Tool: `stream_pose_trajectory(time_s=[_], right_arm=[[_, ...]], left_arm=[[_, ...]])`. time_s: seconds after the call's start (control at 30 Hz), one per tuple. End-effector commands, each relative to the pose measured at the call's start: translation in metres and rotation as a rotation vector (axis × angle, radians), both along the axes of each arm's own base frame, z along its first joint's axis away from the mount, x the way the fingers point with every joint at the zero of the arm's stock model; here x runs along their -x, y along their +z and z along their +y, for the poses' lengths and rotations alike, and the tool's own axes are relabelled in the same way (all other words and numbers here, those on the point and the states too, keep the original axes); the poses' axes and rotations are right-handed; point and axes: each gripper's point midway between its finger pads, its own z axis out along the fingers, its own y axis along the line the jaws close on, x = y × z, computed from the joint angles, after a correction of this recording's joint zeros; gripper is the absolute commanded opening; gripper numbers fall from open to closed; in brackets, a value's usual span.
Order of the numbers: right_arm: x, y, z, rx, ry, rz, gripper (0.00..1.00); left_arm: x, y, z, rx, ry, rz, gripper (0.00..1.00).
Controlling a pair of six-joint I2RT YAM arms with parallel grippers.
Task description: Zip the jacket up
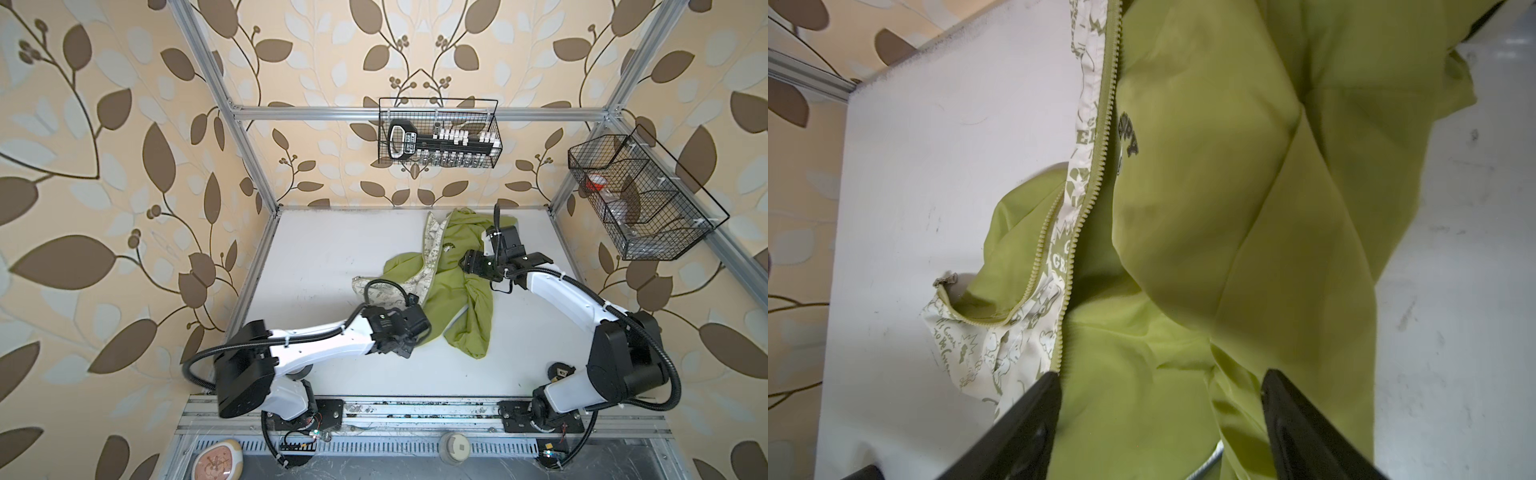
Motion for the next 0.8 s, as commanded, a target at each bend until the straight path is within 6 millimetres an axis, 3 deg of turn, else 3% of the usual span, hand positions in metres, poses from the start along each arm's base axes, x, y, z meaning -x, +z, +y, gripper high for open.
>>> stream_pose_trajectory(time_s=[0.0, 0.13, 0.2, 0.3, 0.37, 0.5, 0.67, 0.77], right_arm=[[-0.017, -0.006, 0.003, 0.031, -0.004, 0.004, 0.77], [-0.031, -0.019, 0.006, 0.058, -0.003, 0.042, 0.74], [-0.037, -0.014, 0.011, 0.046, -0.001, 0.028, 0.73], [-0.039, -0.004, 0.018, 0.028, 0.000, 0.002, 0.70], [-0.043, 0.003, 0.020, 0.011, -0.005, -0.016, 0.68], [-0.057, 0.015, 0.025, -0.013, -0.024, -0.038, 0.61], [-0.088, 0.026, 0.032, -0.048, -0.076, -0.071, 0.64], [-0.109, 0.028, 0.033, -0.073, -0.118, -0.085, 0.64]], left_arm=[[0.009, 0.027, -0.020, 0.309, -0.022, 0.081, 0.00], [0.013, 0.032, -0.015, 0.362, -0.019, 0.105, 0.00], [0.013, 0.026, -0.012, 0.317, -0.021, 0.109, 0.21], [0.008, 0.020, -0.006, 0.228, -0.010, 0.067, 0.44], [0.006, 0.021, -0.006, 0.186, -0.017, 0.032, 0.53], [0.008, 0.021, -0.006, 0.079, -0.052, -0.044, 0.57], [0.014, 0.014, -0.016, -0.038, -0.107, -0.095, 0.62], [0.009, 0.000, -0.009, -0.156, -0.084, -0.111, 0.62]])
